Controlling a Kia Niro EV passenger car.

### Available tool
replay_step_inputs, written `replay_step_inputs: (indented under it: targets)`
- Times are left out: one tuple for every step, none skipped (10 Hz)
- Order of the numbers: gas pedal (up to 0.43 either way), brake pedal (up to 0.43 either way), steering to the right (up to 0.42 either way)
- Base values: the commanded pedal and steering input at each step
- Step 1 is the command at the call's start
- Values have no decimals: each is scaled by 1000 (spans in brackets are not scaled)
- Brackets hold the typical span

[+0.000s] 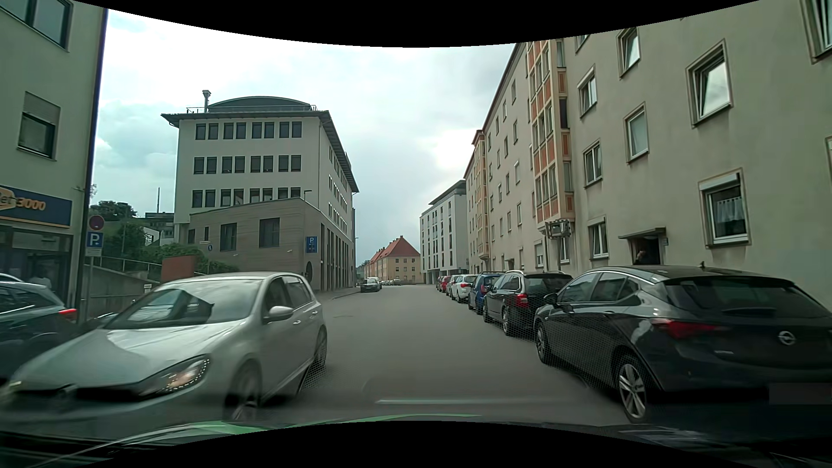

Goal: Follow the waypoints while adhering to traffic rules and regulations

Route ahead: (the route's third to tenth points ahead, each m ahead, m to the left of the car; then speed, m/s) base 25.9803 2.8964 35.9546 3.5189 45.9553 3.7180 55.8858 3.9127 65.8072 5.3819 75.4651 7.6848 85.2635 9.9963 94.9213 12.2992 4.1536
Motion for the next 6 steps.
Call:
replay_step_inputs:
  targets:
    - [0, 262, -47]
    - [0, 104, -60]
    - [0, 0, -72]
    - [0, 0, -89]
    - [0, 0, -103]
    - [130, 0, -110]
